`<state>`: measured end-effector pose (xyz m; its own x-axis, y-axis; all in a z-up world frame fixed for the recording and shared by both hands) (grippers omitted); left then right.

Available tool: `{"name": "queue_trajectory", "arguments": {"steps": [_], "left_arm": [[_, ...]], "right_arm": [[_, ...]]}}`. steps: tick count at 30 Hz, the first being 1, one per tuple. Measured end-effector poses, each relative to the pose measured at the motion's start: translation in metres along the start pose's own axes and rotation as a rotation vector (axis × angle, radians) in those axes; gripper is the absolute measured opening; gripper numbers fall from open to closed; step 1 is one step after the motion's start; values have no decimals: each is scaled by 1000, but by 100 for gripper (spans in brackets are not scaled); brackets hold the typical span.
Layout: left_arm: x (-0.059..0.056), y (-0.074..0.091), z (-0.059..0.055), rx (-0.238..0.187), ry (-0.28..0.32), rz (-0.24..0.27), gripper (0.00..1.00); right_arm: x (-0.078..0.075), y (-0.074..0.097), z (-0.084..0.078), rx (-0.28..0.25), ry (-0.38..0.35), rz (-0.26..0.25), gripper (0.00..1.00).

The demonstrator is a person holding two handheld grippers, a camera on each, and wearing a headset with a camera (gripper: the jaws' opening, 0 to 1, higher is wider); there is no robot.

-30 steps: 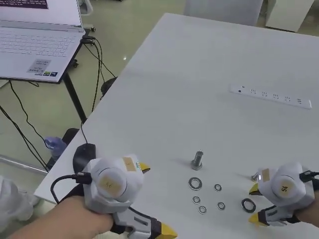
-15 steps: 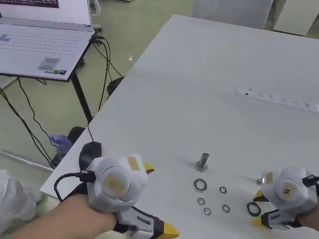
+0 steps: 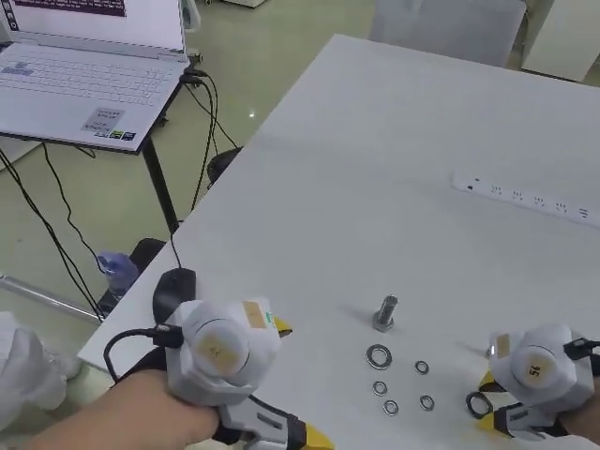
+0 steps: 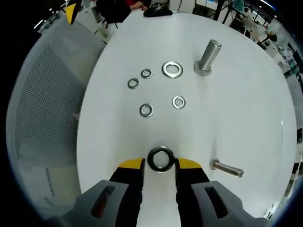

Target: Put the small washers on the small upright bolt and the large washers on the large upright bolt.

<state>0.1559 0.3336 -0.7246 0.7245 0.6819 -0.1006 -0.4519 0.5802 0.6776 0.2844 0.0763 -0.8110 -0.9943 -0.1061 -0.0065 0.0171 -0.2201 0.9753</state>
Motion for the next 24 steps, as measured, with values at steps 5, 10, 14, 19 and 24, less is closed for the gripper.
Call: {"name": "queue_trajectory", "arguments": {"steps": [5, 10, 14, 19, 24], "left_arm": [[0, 1, 0, -5, 6, 2, 80], [-2, 2, 3, -17, 10, 1, 78], [-4, 2, 4, -17, 7, -4, 77], [-5, 1, 5, -13, 3, -13, 76], [-7, 0, 6, -5, -4, -23, 75]], "right_arm": [[1, 0, 3, 41, 25, -2, 25], [1, -2, 7, 98, 32, -5, 24], [0, -2, 9, 134, 23, -6, 22], [1, -1, 8, 138, 16, -15, 20], [-1, 0, 8, 119, -2, -3, 20]]}}
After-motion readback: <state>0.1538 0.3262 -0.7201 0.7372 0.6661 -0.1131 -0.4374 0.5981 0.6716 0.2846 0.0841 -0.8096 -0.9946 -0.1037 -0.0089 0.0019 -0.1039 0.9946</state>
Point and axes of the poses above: the centre of the closed fingertips' face, and the gripper's own axes: y roughly backward along the fingers, x roughly to its left, z roughly out of its top, the point moved 7 cm from there along y, roughly backward along the fingers, and after that the axes turned 1 degree about x, right-handed, at the moved point
